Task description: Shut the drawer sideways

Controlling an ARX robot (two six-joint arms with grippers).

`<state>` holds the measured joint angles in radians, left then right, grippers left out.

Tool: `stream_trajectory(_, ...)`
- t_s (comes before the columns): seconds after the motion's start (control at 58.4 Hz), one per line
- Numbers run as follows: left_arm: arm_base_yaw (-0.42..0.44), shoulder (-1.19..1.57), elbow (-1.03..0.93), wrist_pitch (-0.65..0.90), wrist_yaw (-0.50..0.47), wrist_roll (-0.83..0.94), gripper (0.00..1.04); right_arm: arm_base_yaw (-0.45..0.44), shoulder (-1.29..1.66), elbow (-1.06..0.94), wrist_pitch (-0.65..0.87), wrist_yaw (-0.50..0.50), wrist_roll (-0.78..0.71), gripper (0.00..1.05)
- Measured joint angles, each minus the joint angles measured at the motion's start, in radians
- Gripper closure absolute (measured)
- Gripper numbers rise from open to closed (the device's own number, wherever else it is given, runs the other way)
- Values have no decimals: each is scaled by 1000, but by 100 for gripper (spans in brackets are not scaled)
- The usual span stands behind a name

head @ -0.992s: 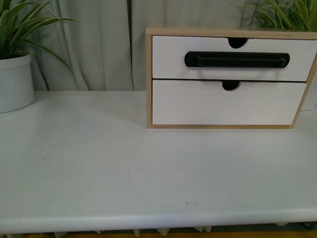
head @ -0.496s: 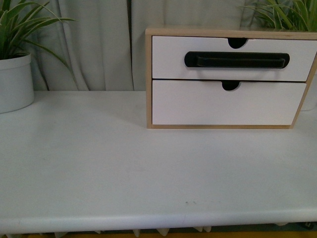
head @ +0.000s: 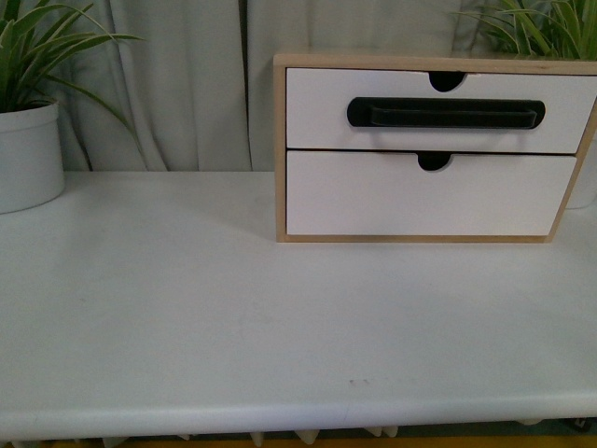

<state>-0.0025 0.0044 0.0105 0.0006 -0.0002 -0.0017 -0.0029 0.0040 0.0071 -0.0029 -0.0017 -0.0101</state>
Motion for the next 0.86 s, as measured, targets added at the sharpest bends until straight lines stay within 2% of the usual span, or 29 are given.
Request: stream_trajectory(0.856, 0, 0, 0, 0, 0, 0, 6, 0, 0, 0, 0, 0, 0, 9)
